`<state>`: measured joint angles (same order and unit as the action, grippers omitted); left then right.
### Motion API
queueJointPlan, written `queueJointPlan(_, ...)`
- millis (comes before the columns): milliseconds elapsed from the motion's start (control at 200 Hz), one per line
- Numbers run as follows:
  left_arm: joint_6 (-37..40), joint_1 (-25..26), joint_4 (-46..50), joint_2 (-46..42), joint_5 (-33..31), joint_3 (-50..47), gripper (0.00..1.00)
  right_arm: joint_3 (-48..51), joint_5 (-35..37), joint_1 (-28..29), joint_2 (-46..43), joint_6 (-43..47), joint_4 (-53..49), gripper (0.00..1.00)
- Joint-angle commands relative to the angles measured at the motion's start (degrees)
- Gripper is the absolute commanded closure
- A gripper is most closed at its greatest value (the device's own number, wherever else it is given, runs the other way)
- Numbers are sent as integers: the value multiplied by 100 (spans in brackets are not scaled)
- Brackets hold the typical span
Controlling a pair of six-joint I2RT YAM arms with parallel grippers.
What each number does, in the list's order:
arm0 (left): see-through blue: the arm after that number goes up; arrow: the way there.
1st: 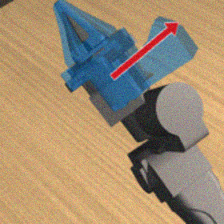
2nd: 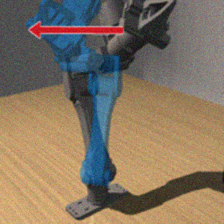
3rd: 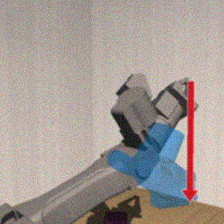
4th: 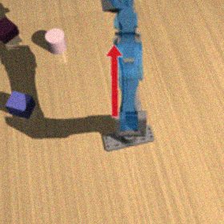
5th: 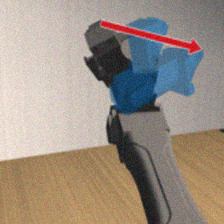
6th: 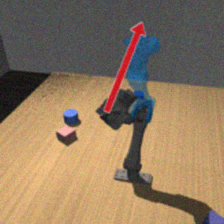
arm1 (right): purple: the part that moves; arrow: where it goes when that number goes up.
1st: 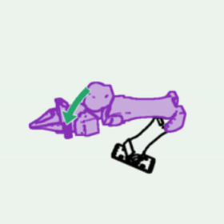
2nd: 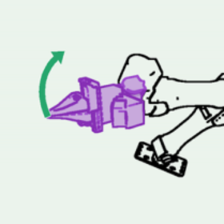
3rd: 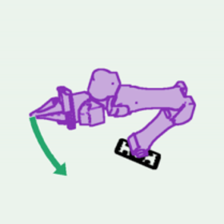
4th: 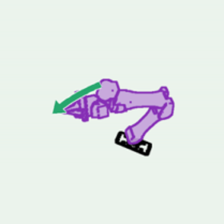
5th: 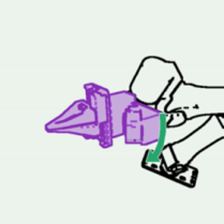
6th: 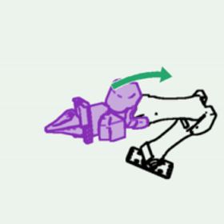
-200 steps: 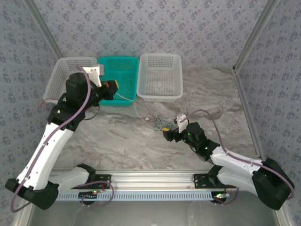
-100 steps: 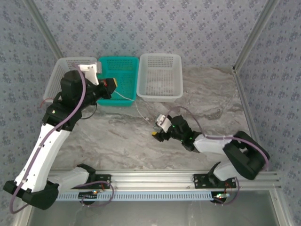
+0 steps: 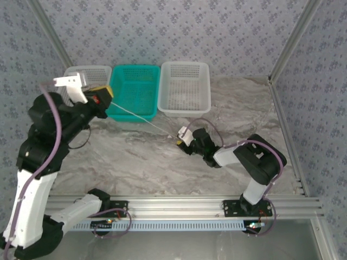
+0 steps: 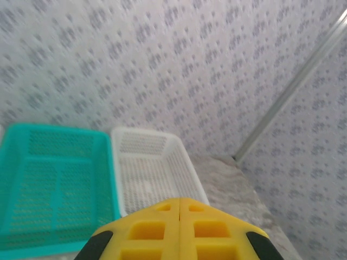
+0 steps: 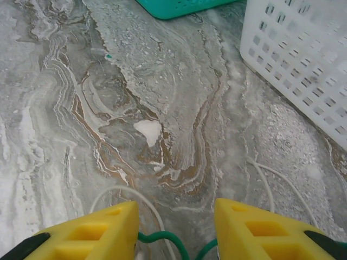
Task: Untangle the cables
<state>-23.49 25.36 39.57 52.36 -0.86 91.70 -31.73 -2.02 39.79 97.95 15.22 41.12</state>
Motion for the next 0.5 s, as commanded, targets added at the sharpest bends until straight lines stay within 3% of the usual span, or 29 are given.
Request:
queueJointPlan(0, 576, -49, 213, -201, -996, 318, 100, 213, -26, -47, -110, -159, 52, 56)
queueJointPlan(125, 1001, -54, 148, -410, -1831, 380, 100, 358, -19, -103, -136, -203, 109, 62)
queueJointPlan(235, 1190, -49, 124, -464, -2020, 463, 100, 418, -81, -172, -179, -258, 124, 71)
queueJointPlan(295, 1243, -49, 190, -438, -2071, 572, 100, 429, -66, -182, -204, -282, 79, 71)
queueJointPlan(450, 1582, -49, 222, -461, -2493, 816, 100, 361, -78, -304, -257, -436, -103, 48)
queueJointPlan(495, 1709, -50, 168, -484, -2643, 884, 100, 359, -109, -334, -255, -459, -105, 47)
